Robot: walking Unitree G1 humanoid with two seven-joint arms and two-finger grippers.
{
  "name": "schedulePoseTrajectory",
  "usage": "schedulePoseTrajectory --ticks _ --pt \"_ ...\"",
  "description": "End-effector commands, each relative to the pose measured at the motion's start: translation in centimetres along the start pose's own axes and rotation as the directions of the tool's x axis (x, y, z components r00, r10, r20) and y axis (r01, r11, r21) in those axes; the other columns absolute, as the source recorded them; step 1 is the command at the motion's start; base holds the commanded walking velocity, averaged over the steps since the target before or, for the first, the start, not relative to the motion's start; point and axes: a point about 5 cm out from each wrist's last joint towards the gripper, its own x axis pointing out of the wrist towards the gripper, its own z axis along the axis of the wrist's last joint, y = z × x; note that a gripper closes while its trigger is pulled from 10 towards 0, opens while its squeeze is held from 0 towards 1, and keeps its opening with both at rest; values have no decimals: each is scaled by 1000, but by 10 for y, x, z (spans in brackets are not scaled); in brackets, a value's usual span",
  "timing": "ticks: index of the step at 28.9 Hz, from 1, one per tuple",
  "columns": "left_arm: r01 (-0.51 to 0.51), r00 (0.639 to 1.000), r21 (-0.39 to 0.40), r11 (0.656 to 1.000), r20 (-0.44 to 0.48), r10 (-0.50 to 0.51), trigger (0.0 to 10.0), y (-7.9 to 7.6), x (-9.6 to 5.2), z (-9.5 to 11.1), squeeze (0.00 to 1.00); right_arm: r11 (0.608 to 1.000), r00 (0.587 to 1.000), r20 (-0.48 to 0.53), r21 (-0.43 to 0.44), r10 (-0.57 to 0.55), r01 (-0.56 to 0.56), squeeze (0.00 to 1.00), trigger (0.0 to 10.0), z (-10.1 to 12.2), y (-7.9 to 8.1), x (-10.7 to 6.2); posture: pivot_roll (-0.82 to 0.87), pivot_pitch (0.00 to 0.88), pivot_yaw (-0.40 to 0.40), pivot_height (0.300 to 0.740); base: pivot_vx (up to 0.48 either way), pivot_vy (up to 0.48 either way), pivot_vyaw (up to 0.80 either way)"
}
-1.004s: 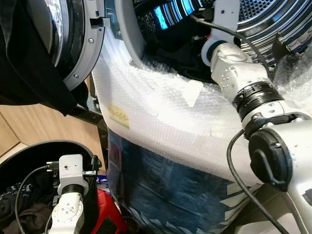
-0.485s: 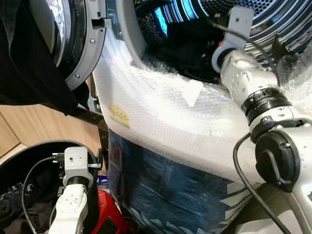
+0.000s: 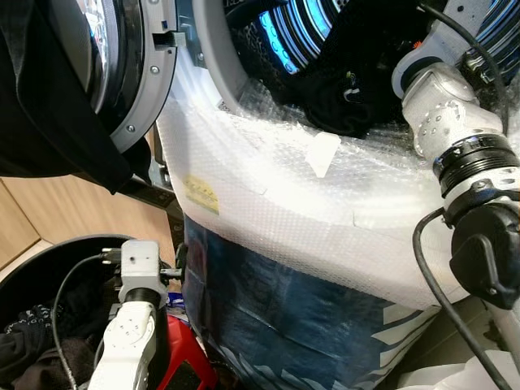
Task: Clothes washing
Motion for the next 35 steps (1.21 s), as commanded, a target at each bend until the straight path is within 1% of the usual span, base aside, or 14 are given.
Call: schedulePoseTrajectory --ticks 1,4,8,11,12,13,14,19,23,26,30,33,34,35 --pt "2 1000 -7 1000 -18 -2 10000 -1 1 -3 0 999 1000 -3 -31 -25 25 1000 10000 2 -6 -1 0 0 -23 740 0 0 0" --pt "14 1000 -12 1000 -13 -15 10000 -3 -1 -3 0 994 985 137 55 -104 97 1000 10000 41 -17 -4 7 0 -25 740 0 0 0" --pt "16 1000 -12 1000 -13 -16 10000 -3 -1 -3 0 994 984 147 57 -104 96 1000 10000 44 -18 -5 7 0 -25 740 0 0 0" --pt "11 1000 -10 1000 -5 -11 10000 -2 1 -1 0 1000 976 216 -12 3 -1 1000 10000 56 -2 -5 4 0 -23 740 0 0 0" --pt "11 1000 -11 1000 -6 -11 10000 -2 1 -1 0 1000 980 197 -24 18 -14 773 10000 49 1 -4 2 0 -22 740 0 0 0" --pt "12 1000 -11 1000 -7 -12 10000 -2 0 -2 0 999 981 190 -36 36 -30 47 10000 44 3 -3 0 0 -20 740 0 0 0" --pt "16 1000 -11 1000 -9 -16 10000 -3 -1 -2 0 998 978 197 -38 65 -58 0 10000 42 6 -3 -1 0 -21 740 0 0 0" --pt "18 1000 -16 1000 -10 -18 10000 -5 -4 -3 0 968 944 282 130 174 -217 0 10000 48 10 -6 0 0 -30 740 0 0 0" --pt "27 1000 -16 1000 -11 -27 10000 -6 -6 -4 0 946 923 281 110 263 -303 0 10000 44 10 -9 -6 0 -31 740 0 0 0" --pt "40 999 10 999 15 -40 10000 -6 -8 -2 0 890 851 337 72 404 -451 0 10000 31 8 -22 -1 0 -43 740 0 0 0" --pt "9 1000 6 1000 10 -9 10000 1 -8 -3 0 799 781 375 149 500 -583 0 10000 21 12 -51 -9 0 -38 740 0 0 0" --pt "19 1000 8 1000 9 -19 10000 -1 -9 -4 0 745 696 451 96 559 -660 0 10000 22 16 -78 -13 0 -34 740 0 0 0" --pt "25 999 12 1000 21 -25 10000 -2 -9 -2 0 689 610 513 48 605 -723 0 10000 22 21 -98 -16 0 -31 740 0 0 0" --pt "25 999 12 1000 21 -25 10000 -2 -9 -2 0 689 610 513 48 605 -723 0 10000 22 21 -98 -16 0 -31 740 0 0 0"
